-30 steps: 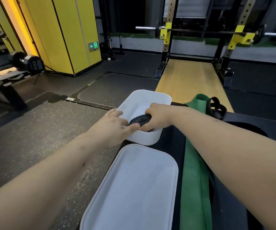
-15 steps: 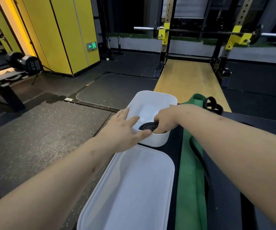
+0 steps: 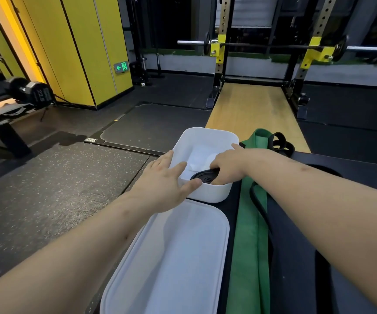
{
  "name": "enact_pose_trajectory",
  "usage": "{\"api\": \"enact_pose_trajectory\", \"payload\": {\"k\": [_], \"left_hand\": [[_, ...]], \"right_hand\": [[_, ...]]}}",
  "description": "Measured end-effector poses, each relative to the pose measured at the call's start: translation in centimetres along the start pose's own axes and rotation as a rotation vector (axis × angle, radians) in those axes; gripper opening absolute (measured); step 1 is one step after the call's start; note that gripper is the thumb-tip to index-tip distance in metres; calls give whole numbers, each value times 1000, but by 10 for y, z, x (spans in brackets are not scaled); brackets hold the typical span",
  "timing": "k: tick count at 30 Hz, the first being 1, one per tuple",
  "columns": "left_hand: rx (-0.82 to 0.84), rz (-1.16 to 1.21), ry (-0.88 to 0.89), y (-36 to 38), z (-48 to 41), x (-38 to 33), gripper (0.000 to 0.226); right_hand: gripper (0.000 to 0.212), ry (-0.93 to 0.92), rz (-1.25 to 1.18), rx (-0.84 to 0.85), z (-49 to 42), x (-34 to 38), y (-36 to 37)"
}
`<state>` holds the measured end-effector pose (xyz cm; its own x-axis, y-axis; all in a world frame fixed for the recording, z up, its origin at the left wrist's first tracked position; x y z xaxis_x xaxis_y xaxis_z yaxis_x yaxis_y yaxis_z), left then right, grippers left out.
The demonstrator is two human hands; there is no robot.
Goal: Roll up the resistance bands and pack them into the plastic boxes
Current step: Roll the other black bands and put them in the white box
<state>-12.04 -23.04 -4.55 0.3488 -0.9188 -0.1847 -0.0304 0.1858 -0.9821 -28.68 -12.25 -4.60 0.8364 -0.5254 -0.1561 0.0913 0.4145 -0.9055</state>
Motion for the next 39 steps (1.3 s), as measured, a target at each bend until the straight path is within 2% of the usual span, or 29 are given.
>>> {"api": "enact_pose_trajectory", "payload": {"k": [5,15,25,35,39], "left_hand": [[-11,-54,21,-1,-3,3,80],[-30,-64,10,-16,13,-11,76],[-110,-40,114,-35,65,-78,60],[-103,18,269,-12,130,-170,55],[-46,26,298,12,153,-199,56]], "right_hand": [[71,59,-45,-22,13,3,-2],[60,49,-171,-208,70,5,-10],[62,107,-258,-334,193,2,-9],[61,172,-435,-374,300,-11,47],[60,213,-492,-361,323,-16,88]]}}
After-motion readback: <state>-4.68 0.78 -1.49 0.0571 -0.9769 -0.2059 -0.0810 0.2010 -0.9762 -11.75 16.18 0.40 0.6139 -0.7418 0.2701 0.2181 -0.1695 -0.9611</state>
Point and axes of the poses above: each hand's wrist, its own z-axis away from the middle knuckle, its own y-axis out of the palm, x = y × z, the point moved 5 cm from there along -z, towards the middle knuckle
